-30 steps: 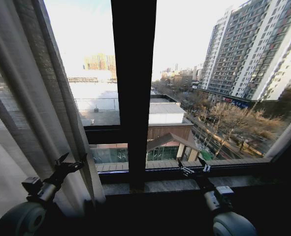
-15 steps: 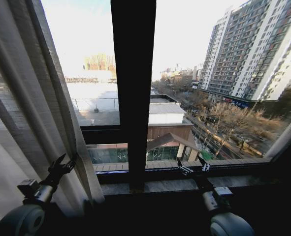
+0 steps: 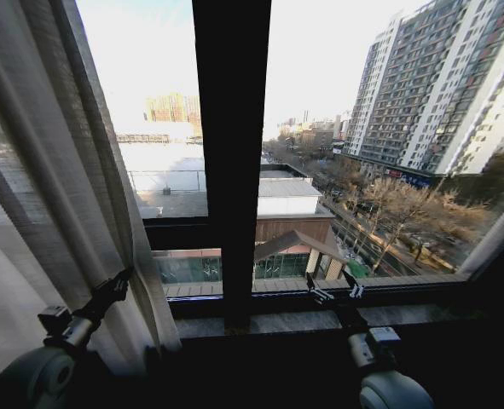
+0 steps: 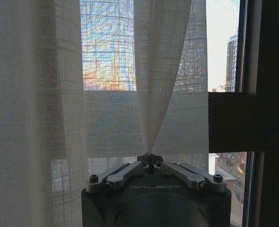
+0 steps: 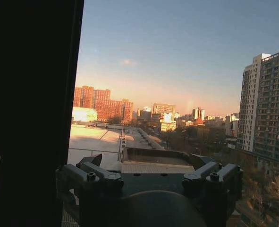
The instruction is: Open the curtains by pulling them apart, changing their state from closed to fully open.
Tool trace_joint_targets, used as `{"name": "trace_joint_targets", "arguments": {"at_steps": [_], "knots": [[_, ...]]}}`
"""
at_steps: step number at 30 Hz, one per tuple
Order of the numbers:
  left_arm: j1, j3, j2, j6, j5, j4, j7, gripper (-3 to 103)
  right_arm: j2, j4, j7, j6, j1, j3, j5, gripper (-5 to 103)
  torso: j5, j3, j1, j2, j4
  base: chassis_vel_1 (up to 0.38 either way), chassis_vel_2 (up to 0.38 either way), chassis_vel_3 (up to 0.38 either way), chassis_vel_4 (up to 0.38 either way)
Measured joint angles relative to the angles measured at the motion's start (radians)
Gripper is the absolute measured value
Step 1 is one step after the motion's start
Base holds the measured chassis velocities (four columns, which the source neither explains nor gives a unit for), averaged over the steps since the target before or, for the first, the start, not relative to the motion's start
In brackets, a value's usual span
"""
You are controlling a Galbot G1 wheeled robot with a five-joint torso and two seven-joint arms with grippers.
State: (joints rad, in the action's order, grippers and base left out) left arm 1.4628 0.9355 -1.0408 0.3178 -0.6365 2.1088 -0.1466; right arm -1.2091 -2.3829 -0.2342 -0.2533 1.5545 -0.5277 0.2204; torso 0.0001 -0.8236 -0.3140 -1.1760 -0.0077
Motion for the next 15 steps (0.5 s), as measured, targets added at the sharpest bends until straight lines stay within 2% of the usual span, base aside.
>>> {"name": "trace_joint_targets", "arguments": {"at_steps": [12,15], "knots": [[0.019,0.008,-0.023,-0.019,0.005,0.027,-0.017,0,0.006,-0.007,-0.001,-0.001,-0.001,-0.002,0.000,100,0.0000,0.000,0.000,0.000,-0.0001,0.000,0.000,0.000,0.000],[0.040,0.019,-0.039,-0.027,0.006,0.051,-0.013,0,0.008,-0.008,0.024,-0.003,0.002,0.006,-0.025,100,0.0001,0.000,0.000,0.000,0.0001,0.000,0.000,0.000,0.000]]}}
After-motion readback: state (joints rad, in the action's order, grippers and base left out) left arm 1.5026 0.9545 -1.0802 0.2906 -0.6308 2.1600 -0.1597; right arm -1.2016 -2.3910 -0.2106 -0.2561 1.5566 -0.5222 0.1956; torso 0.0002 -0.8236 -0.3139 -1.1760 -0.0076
